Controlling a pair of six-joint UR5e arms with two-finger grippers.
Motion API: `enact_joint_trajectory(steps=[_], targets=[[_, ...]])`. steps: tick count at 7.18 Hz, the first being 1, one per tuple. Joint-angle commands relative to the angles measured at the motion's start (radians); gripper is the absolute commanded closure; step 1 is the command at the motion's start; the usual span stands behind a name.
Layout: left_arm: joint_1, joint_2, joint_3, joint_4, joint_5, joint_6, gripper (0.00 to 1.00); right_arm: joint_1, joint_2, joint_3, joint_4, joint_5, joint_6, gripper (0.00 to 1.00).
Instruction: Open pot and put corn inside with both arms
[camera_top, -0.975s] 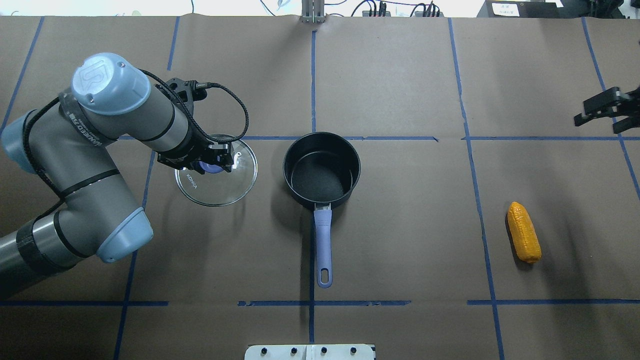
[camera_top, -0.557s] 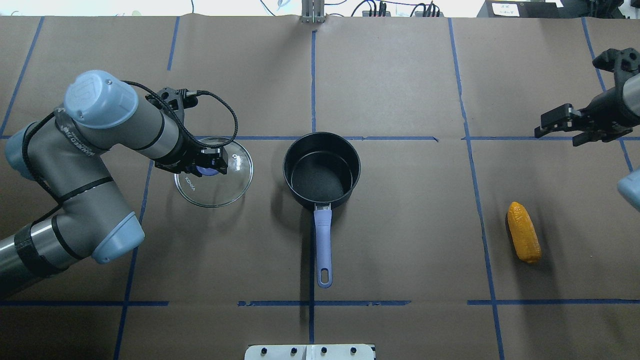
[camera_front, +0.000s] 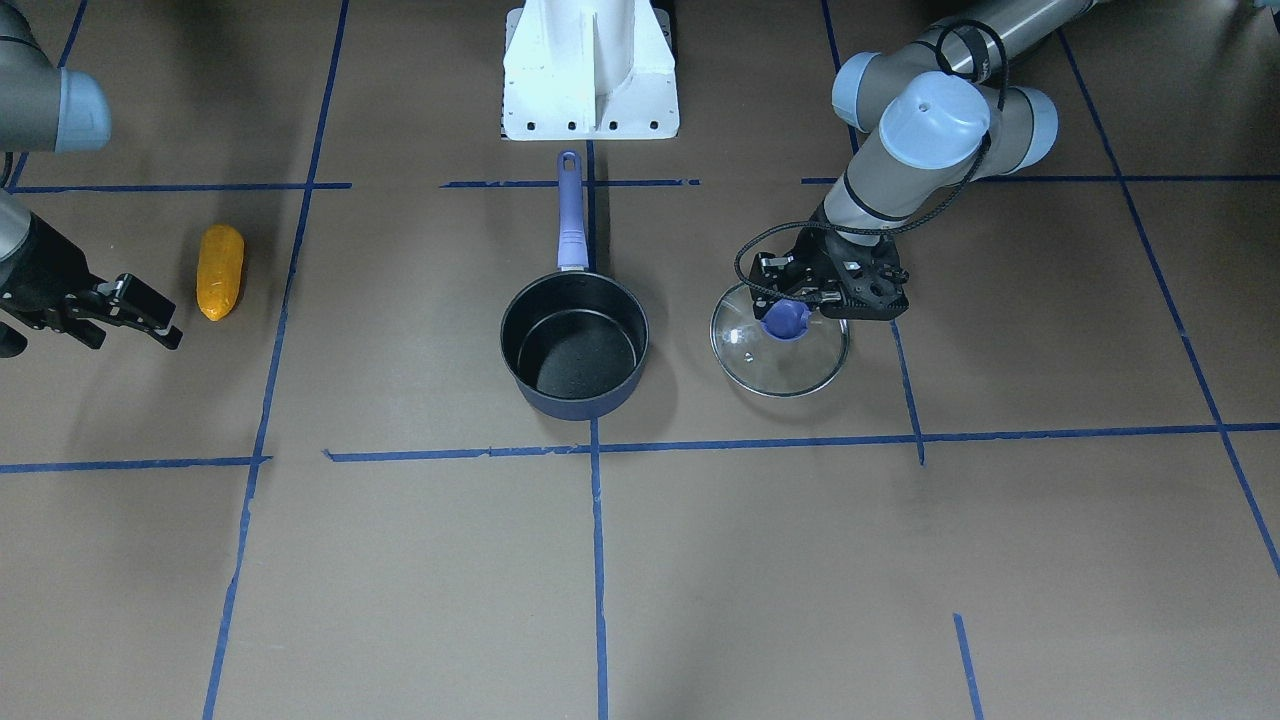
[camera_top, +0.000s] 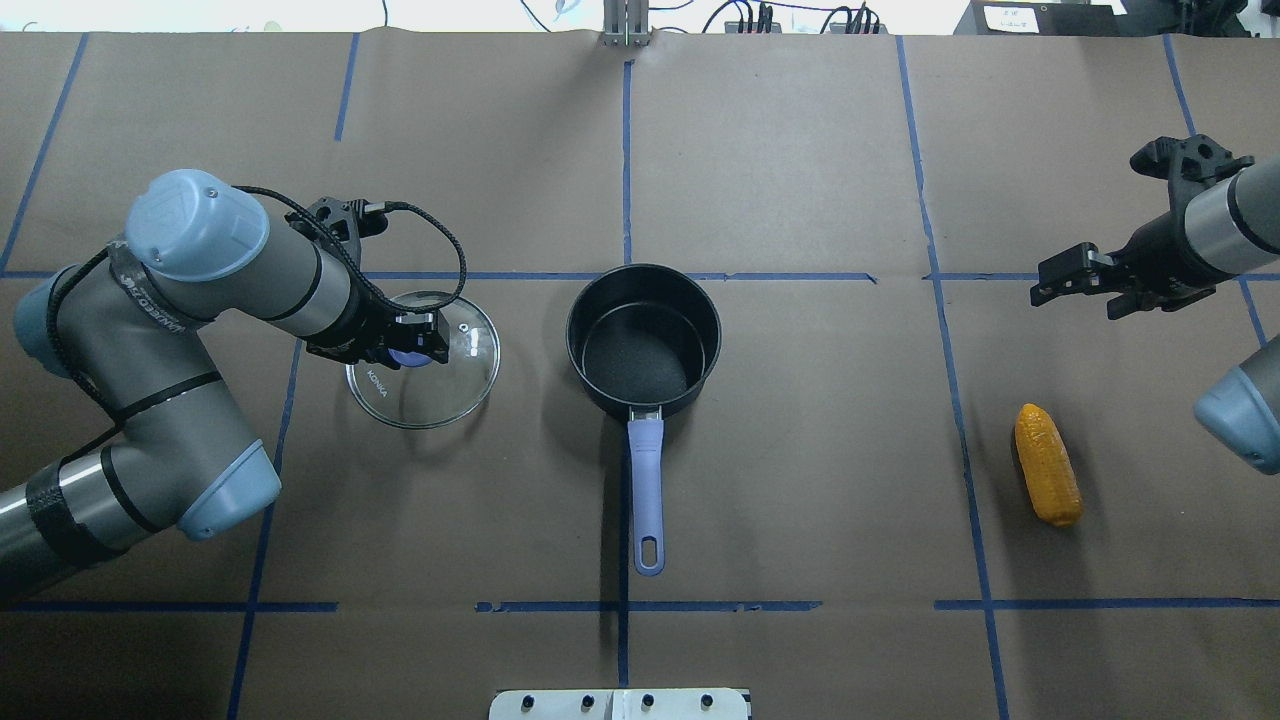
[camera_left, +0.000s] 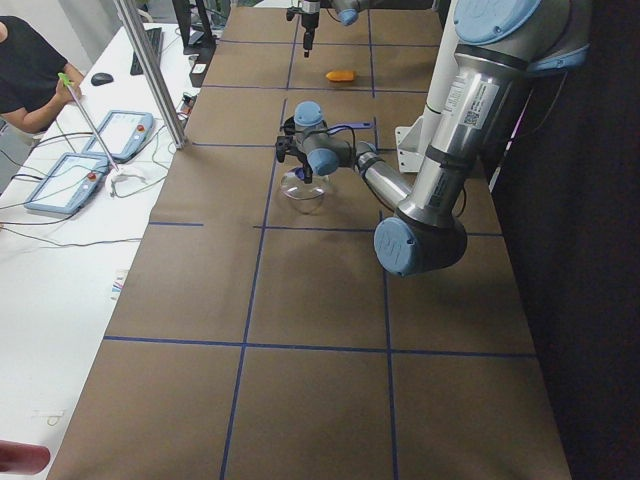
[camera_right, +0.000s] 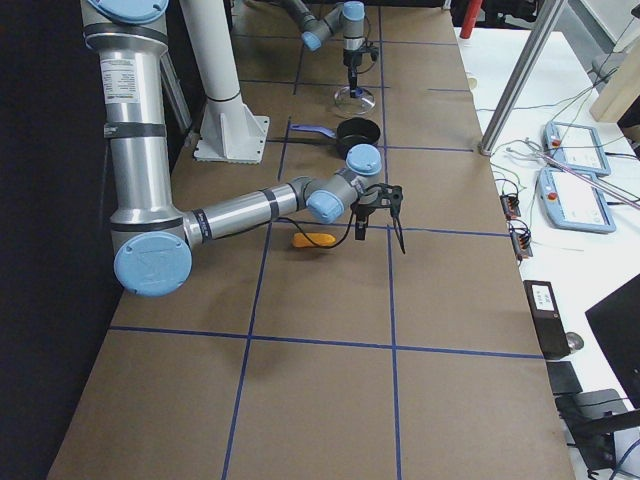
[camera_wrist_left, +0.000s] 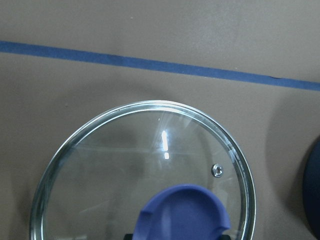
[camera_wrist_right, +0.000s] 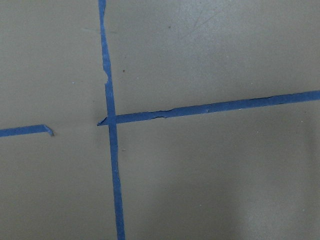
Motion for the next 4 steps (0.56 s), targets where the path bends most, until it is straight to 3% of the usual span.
enact_joint_trajectory(steps=[1, 4], targets=[[0.013, 0.003, 0.005, 0.001, 0.0, -0.001, 0.83, -0.02, -0.016, 0.0, 0.0, -0.003, 0.001, 0.0], [0.018, 0.024, 0.014, 0.001, 0.0, 0.002, 0.8, -0.045, -0.039, 0.002, 0.0, -0.001, 0.001, 0.0]])
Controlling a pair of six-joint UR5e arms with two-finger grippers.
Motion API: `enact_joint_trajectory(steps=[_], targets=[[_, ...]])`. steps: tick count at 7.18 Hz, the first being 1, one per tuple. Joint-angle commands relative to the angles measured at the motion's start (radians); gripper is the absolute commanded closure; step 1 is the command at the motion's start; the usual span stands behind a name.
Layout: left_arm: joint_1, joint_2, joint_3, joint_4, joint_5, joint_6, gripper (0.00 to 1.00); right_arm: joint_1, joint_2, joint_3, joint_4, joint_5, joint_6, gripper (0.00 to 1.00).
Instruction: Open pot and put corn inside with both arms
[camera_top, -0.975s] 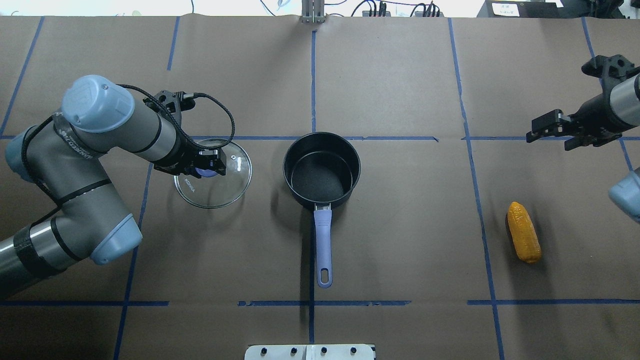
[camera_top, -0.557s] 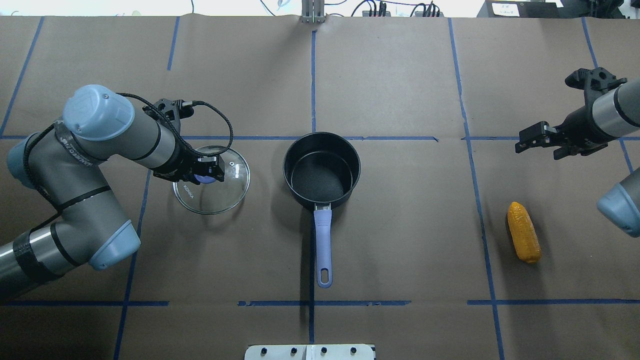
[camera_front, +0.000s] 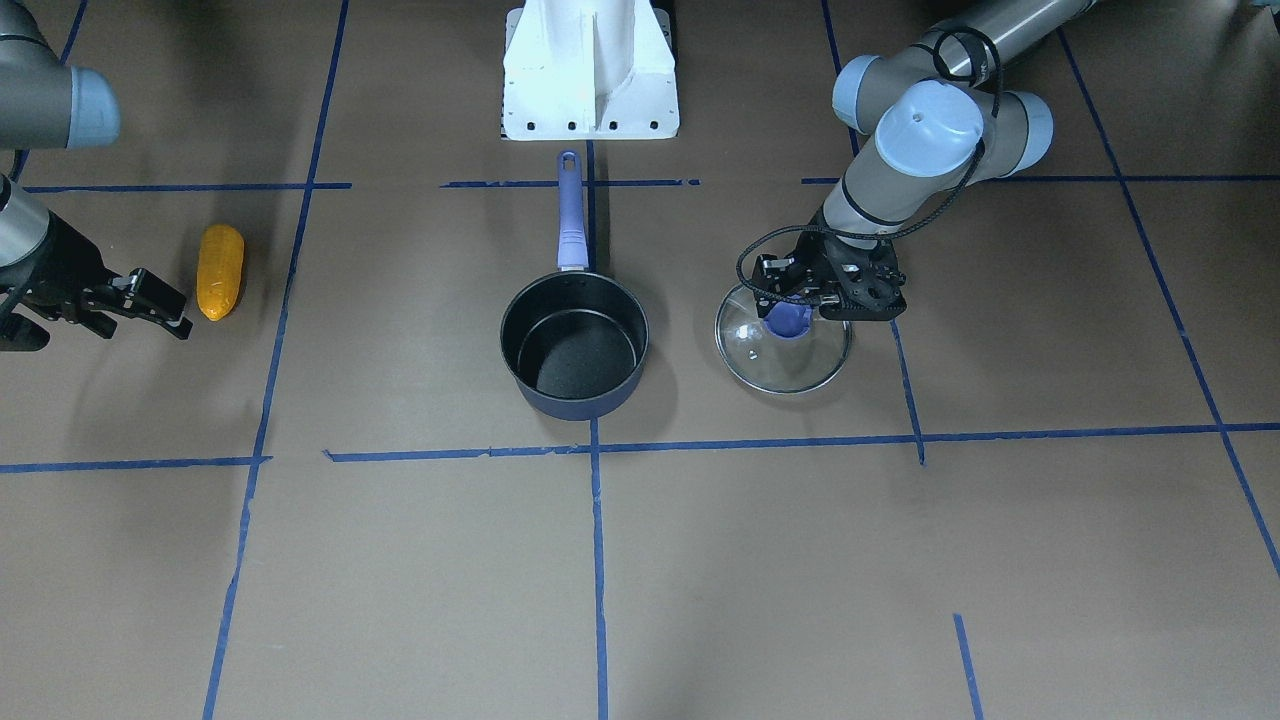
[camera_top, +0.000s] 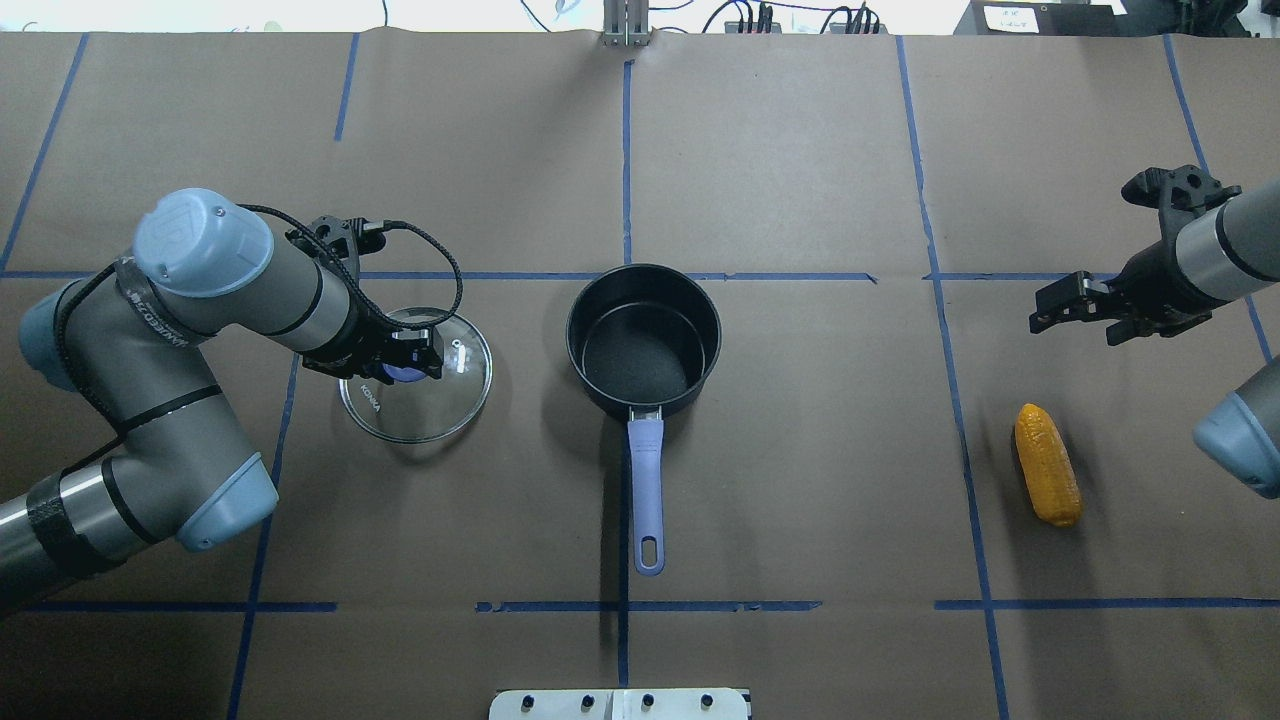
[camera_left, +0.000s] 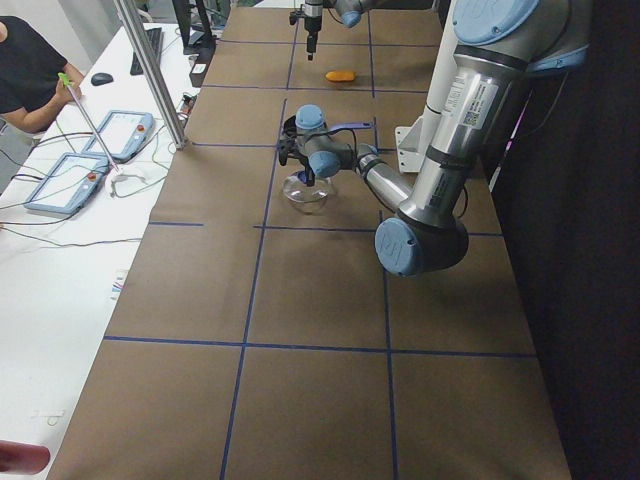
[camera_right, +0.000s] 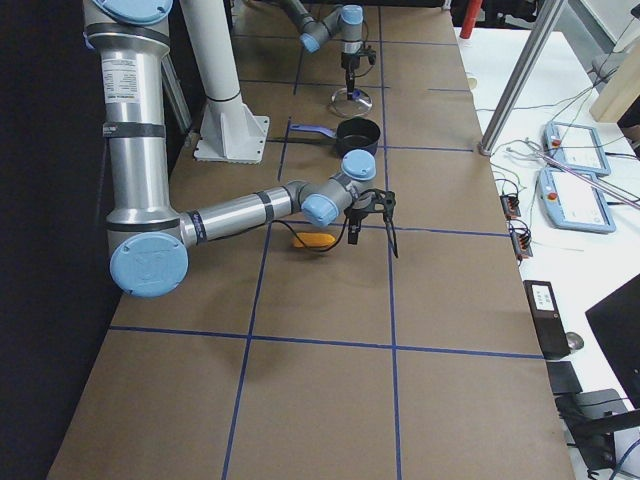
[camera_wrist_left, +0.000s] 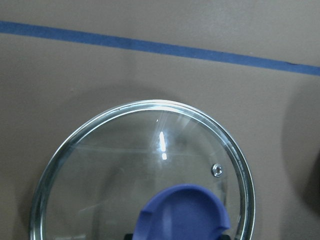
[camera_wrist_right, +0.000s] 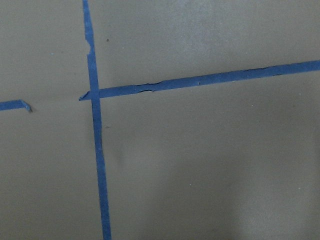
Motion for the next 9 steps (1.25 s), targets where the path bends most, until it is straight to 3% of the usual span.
enact_joint_trajectory(steps=[1, 2, 3, 7, 9], targets=[[0.002, 0.012, -0.003, 0.0, -0.002, 0.003, 0.65, -0.021, -0.009, 0.0, 0.0, 0.002, 0.0, 0.0], [0.002, 0.014, -0.009, 0.0, -0.004, 0.003, 0.37, -0.029, -0.009, 0.002, 0.0, 0.002, 0.0, 0.0], [0.002, 0.014, -0.016, 0.0, -0.001, 0.006, 0.03, -0.034, -0.008, 0.002, 0.0, 0.0, 0.0, 0.0], [0.002, 0.023, -0.04, 0.006, -0.004, 0.0, 0.0, -0.098, -0.025, 0.032, 0.002, -0.017, 0.044, 0.0], [0.0, 0.023, -0.06, 0.011, -0.017, 0.0, 0.0, -0.234, -0.077, 0.089, 0.0, -0.153, 0.132, 0.0]])
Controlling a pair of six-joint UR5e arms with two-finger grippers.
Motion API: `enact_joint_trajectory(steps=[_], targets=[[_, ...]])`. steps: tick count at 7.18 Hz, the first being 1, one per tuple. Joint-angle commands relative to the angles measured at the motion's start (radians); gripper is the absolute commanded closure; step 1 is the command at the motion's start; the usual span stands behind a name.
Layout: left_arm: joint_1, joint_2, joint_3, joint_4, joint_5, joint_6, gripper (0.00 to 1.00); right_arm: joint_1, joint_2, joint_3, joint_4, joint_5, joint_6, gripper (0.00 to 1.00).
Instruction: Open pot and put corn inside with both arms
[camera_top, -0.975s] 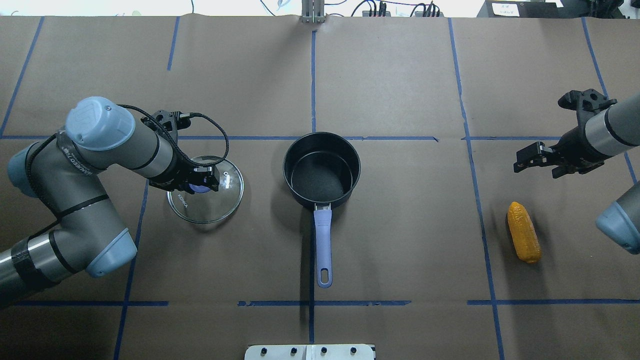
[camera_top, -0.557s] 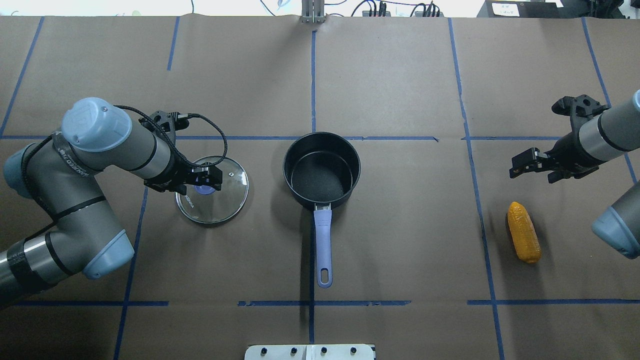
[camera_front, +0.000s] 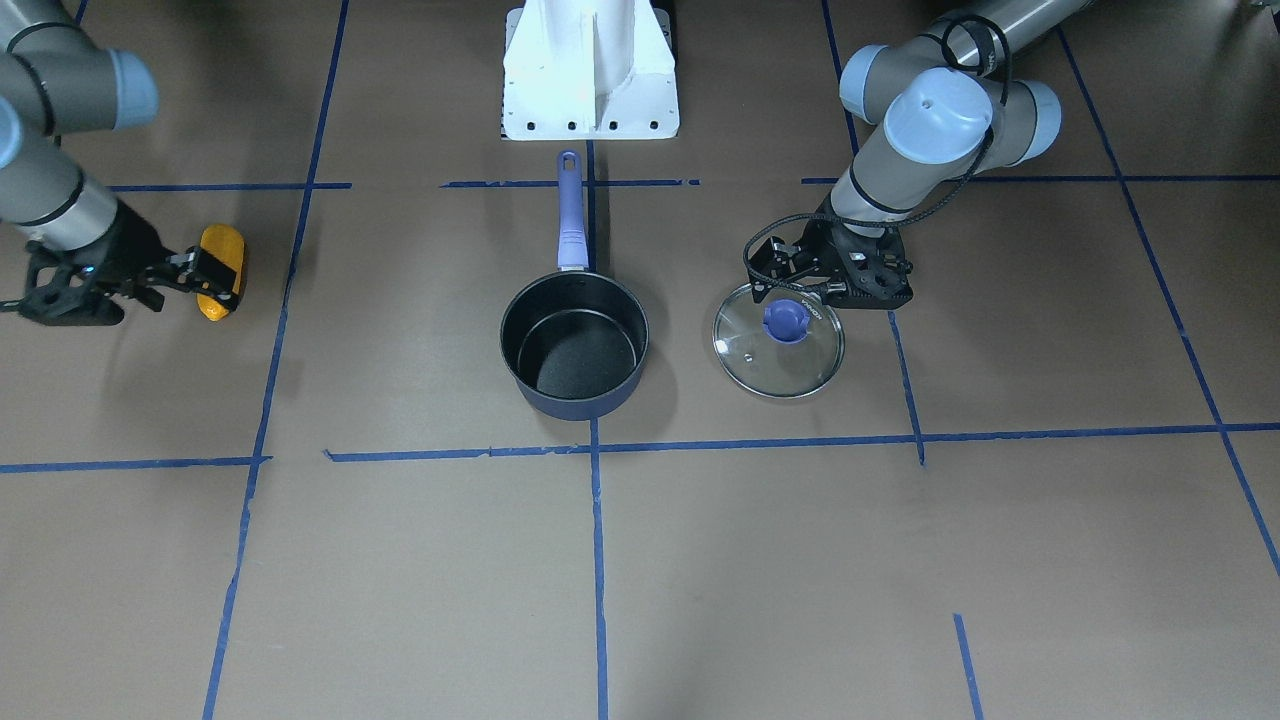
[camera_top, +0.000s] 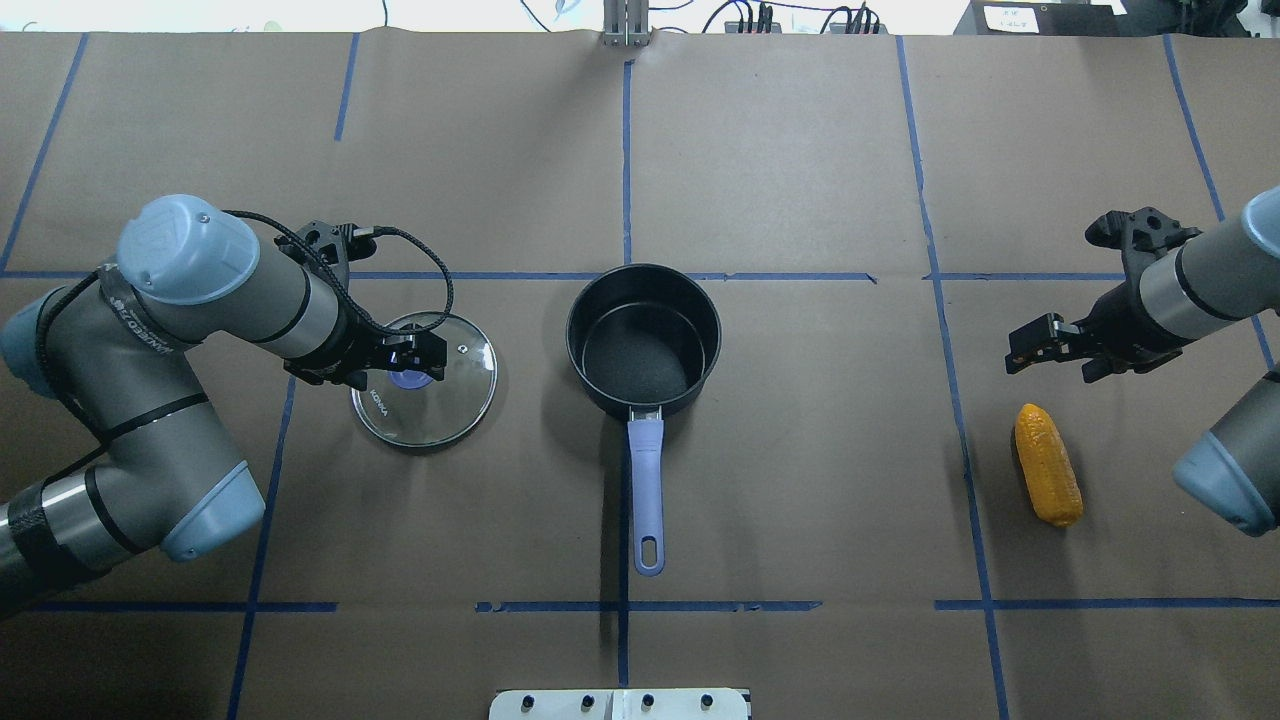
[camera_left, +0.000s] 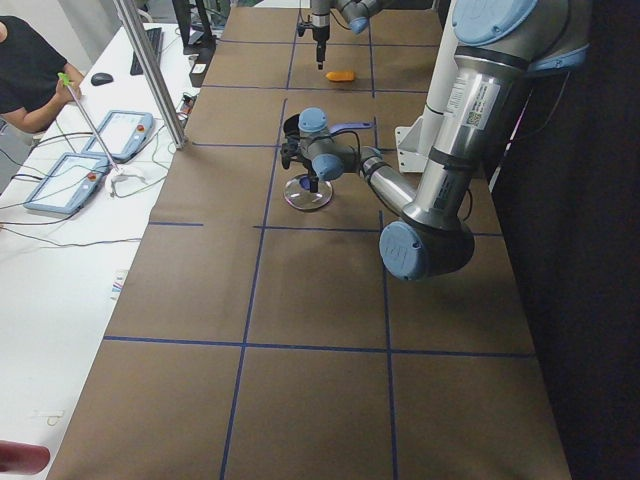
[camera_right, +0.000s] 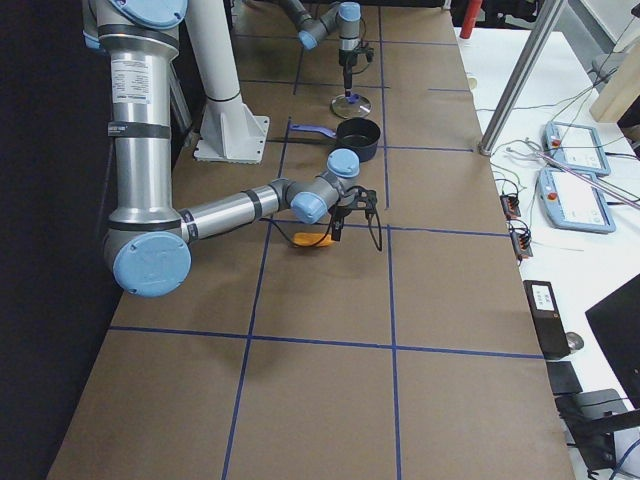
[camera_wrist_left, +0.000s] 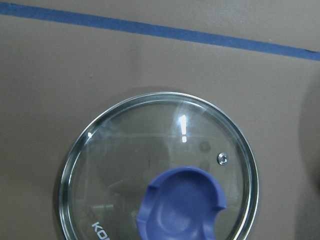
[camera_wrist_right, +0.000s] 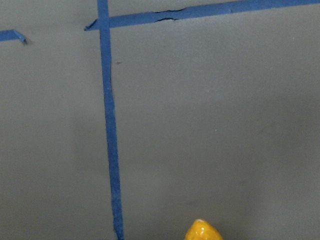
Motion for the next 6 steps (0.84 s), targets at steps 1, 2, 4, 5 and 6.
enact_joint_trajectory(steps=[1, 2, 4, 5, 6], targets=[[-0.004, -0.001, -0.012, 0.002, -0.01, 0.0, 0.0, -0.123, -0.06, 0.027, 0.001, -0.109, 0.067, 0.0], [-0.008, -0.001, -0.029, 0.004, -0.012, 0.0, 0.0, -0.14, -0.073, 0.027, 0.001, -0.118, 0.067, 0.0], [-0.027, -0.001, -0.043, 0.017, -0.044, -0.002, 0.0, -0.15, -0.089, 0.027, 0.001, -0.118, 0.066, 0.0], [-0.028, -0.005, -0.084, 0.086, -0.044, -0.002, 0.0, -0.15, -0.09, 0.028, 0.001, -0.118, 0.07, 0.07], [-0.036, -0.011, -0.137, 0.168, -0.044, 0.0, 0.0, -0.148, -0.09, 0.037, 0.0, -0.118, 0.072, 0.42]])
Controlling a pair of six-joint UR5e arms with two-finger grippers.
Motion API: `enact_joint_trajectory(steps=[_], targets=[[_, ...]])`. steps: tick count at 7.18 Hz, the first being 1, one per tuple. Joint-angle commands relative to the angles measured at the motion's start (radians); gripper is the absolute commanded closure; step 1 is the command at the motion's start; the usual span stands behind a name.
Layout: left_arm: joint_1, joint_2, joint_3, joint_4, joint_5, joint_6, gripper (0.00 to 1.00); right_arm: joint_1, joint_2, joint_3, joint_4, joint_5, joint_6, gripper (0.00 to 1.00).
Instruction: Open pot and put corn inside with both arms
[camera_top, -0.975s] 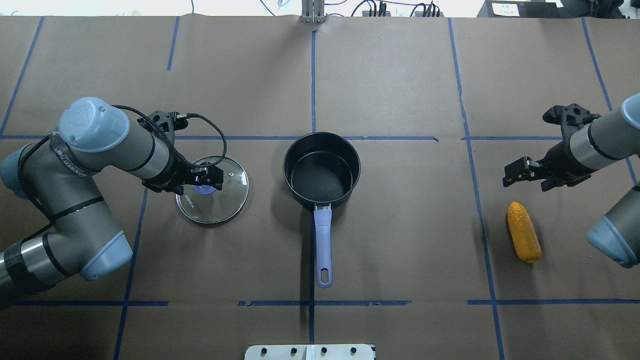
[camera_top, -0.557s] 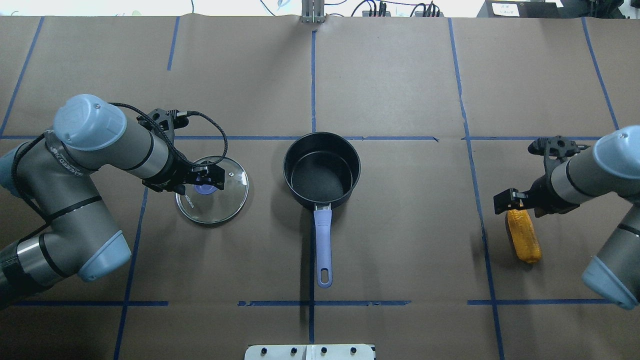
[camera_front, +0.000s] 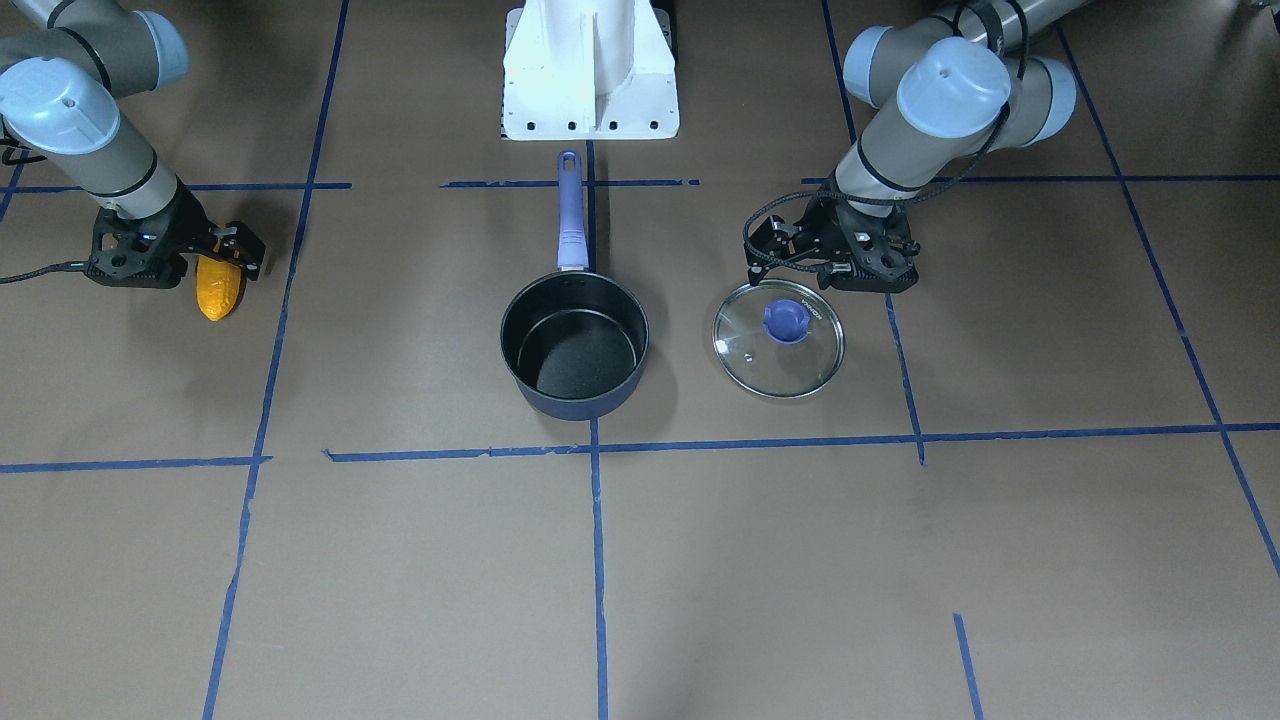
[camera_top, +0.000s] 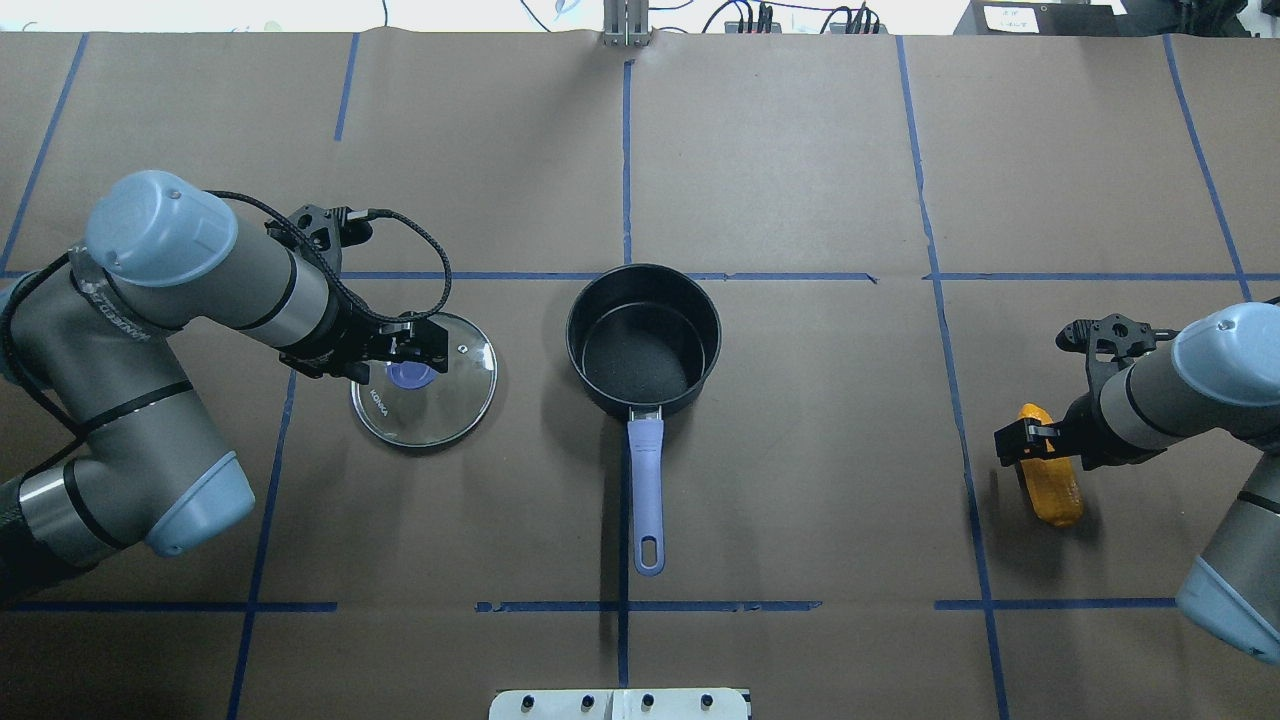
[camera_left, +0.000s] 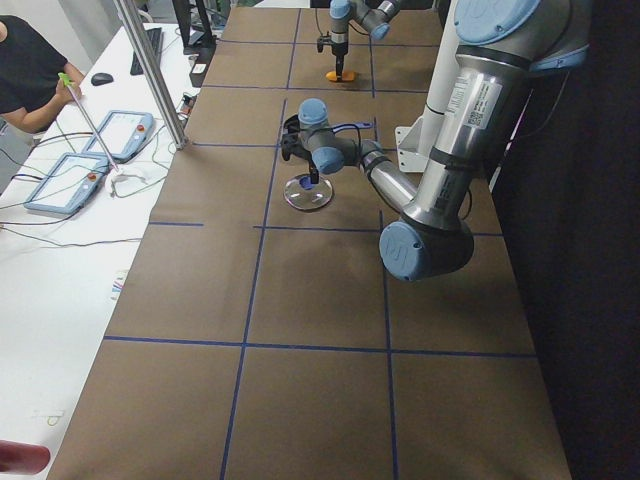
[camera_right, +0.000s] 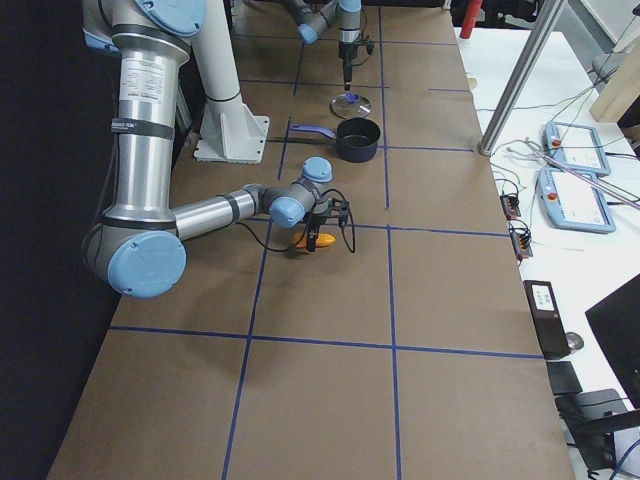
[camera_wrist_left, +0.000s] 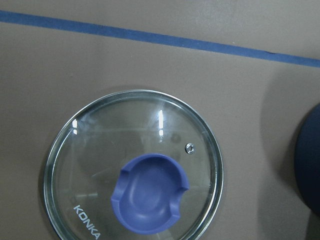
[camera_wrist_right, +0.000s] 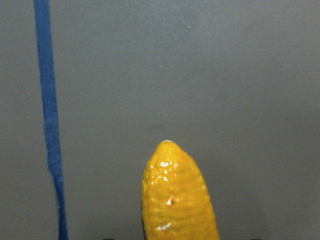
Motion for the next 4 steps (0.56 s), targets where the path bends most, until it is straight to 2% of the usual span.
enact_joint_trajectory(steps=[1, 2, 3, 4], targets=[[-0.017, -0.012, -0.093, 0.151, -0.002, 0.001, 0.0, 0.001, -0.003, 0.014, -0.001, 0.0, 0.003, 0.7], [-0.035, -0.013, -0.113, 0.19, -0.002, 0.001, 0.0, 0.001, -0.019, 0.027, -0.001, 0.001, 0.001, 0.86], [-0.052, -0.013, -0.119, 0.196, -0.002, 0.001, 0.0, 0.001, -0.027, 0.034, -0.001, 0.001, 0.001, 0.92], [-0.087, -0.015, -0.145, 0.271, -0.011, 0.001, 0.0, 0.001, -0.027, 0.038, -0.001, 0.001, 0.001, 0.95]])
